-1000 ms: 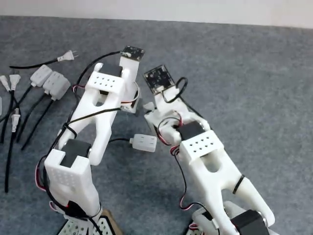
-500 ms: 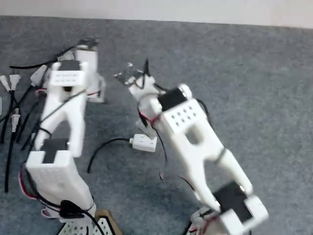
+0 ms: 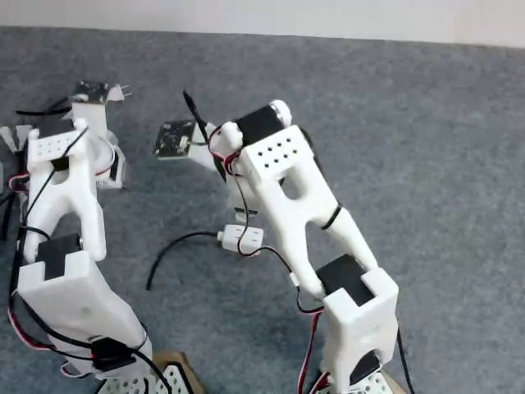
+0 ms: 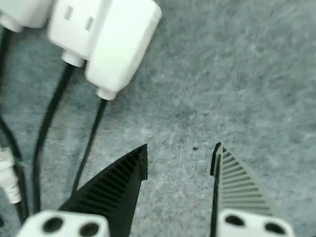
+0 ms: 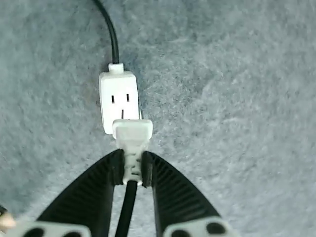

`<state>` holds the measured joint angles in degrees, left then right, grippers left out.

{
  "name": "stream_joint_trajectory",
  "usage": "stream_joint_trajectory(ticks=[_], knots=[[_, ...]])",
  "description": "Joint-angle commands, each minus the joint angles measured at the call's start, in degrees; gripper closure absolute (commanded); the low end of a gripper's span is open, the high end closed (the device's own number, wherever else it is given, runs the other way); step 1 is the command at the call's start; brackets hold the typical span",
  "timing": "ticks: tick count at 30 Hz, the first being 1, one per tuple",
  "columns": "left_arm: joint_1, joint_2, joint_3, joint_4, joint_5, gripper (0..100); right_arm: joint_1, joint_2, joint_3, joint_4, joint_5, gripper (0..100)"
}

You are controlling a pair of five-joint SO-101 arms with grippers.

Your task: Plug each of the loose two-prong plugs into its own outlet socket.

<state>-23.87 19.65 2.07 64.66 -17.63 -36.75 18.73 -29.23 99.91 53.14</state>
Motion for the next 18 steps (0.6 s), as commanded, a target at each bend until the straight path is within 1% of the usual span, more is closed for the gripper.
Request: stream_joint_trajectory(ticks=[1, 4, 8, 18], knots=[[-1.19, -0.31, 1.80, -3.96, -0.70, 77, -0.22, -0.92, -2.86, 1.27, 2.64, 99.1], [-1.10, -0.31, 2.59, -4.75, -0.79, 77, -0.40, -1.27, 0.40, 1.27, 4.57, 99.1], [-1.01, -0.31, 2.68, -5.10, -0.79, 77, -0.57, -1.36, 2.86, 1.36, 4.84, 99.1], [-1.01, -0.31, 2.77, -5.01, -0.79, 77, -1.45, -1.45, 7.43, 1.36, -1.14, 99.1]])
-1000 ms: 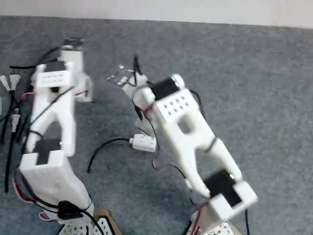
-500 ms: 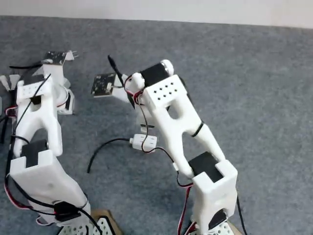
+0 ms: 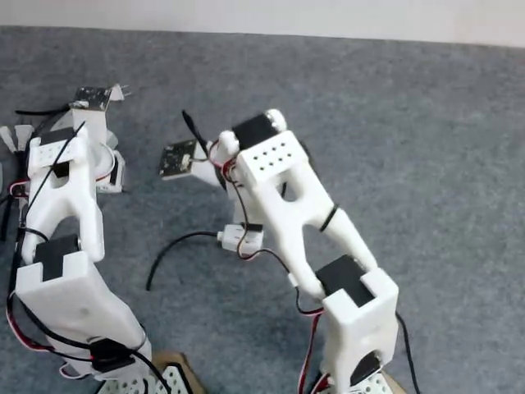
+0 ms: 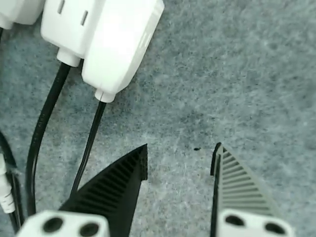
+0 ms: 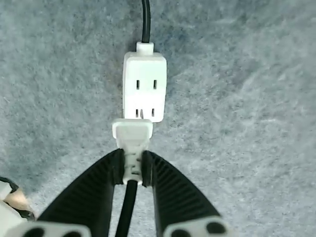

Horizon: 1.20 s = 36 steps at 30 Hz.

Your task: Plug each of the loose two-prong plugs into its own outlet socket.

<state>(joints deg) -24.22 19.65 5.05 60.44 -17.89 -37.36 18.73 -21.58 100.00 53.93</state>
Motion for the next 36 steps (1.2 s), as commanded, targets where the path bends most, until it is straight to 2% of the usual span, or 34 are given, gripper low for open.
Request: stream_joint_trajectory(ticks=[1, 11, 19, 36], knots=[[-0.66, -0.31, -0.22, -0.79, -0.53, 77, -0.92, -1.45, -0.22, 1.27, -2.64, 99.1], [-0.13, -0.22, 1.10, -1.23, -1.14, 77, 0.40, -1.45, -0.31, 1.27, -4.48, 99.1], [-0.04, -0.31, 1.89, -1.67, -1.23, 77, 4.88, -1.36, -0.31, 1.19, -1.93, 99.1], [-0.13, -0.22, 1.98, -1.67, -1.23, 77, 0.92, -1.01, 0.31, 1.10, 0.00, 99.1]])
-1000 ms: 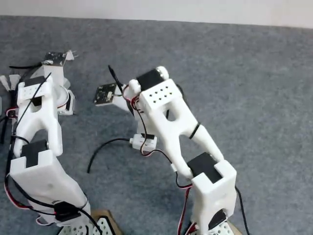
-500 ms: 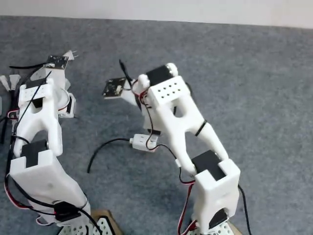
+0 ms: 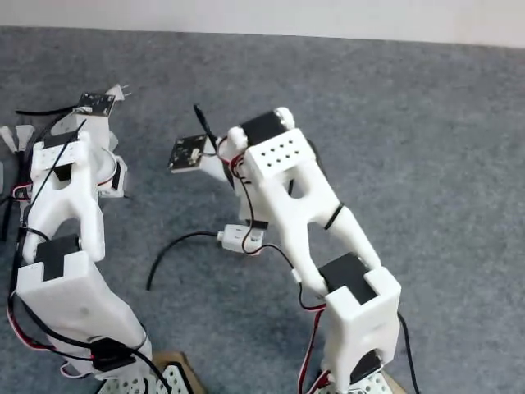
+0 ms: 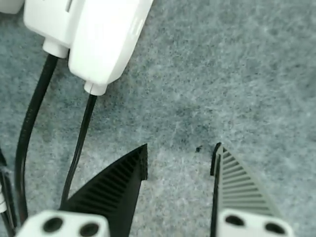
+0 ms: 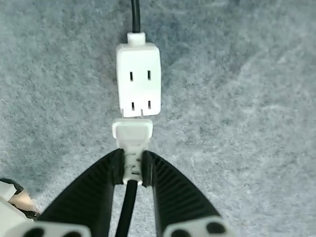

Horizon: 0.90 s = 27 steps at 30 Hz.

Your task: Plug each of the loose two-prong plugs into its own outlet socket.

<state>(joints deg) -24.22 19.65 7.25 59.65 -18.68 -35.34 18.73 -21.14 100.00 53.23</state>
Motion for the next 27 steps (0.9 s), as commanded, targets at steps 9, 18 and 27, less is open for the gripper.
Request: stream_joint_trajectory(ticks=[9, 18, 27], knots=[[-0.40, -0.22, -0.22, -0.70, -0.44, 77, -1.80, -0.92, 3.74, -0.40, 1.05, 99.1], [-0.40, -0.22, -0.22, -0.53, -0.44, 77, -1.63, -1.10, 3.56, -1.19, 1.05, 99.1], [-0.40, -0.22, -0.22, -0.53, -0.44, 77, -1.63, -1.45, 2.86, 0.31, 0.70, 99.1]])
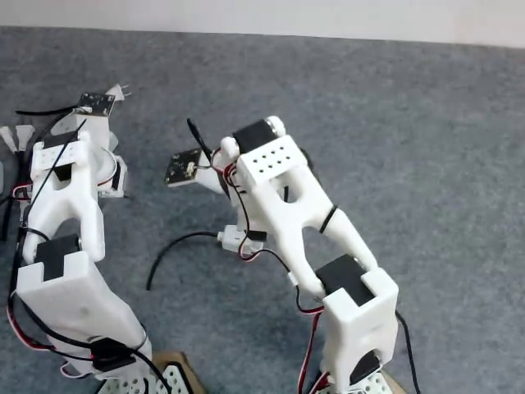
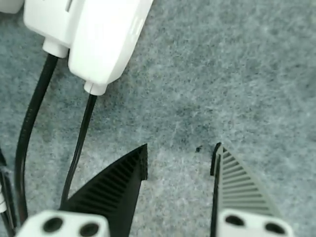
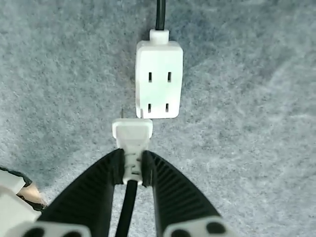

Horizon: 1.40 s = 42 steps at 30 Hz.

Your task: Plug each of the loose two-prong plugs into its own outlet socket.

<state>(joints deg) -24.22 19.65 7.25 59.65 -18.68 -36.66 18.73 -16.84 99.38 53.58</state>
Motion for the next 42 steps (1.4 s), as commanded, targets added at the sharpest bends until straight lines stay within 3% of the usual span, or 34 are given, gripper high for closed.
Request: stream_joint_trajectory(ticks=[1, 7, 19, 27, 42], knots=[[-0.40, -0.22, -0.22, -0.62, -0.44, 77, -0.22, -1.36, -2.77, 1.10, 0.26, 99.1], [-0.40, -0.22, -0.22, -0.62, -0.44, 77, 1.01, -1.36, -9.19, 1.80, 0.35, 99.1], [-0.40, -0.22, -0.22, -0.53, -0.44, 77, 1.98, -0.84, -5.32, 1.36, 4.04, 99.1], [-0.22, -0.22, -0.13, -0.53, -0.44, 77, 1.45, -0.84, -5.41, -3.30, 2.73, 99.1], [-0.40, -0.22, -0.13, -0.79, -0.44, 77, -4.00, 2.68, -5.49, -4.88, 1.67, 99.1]])
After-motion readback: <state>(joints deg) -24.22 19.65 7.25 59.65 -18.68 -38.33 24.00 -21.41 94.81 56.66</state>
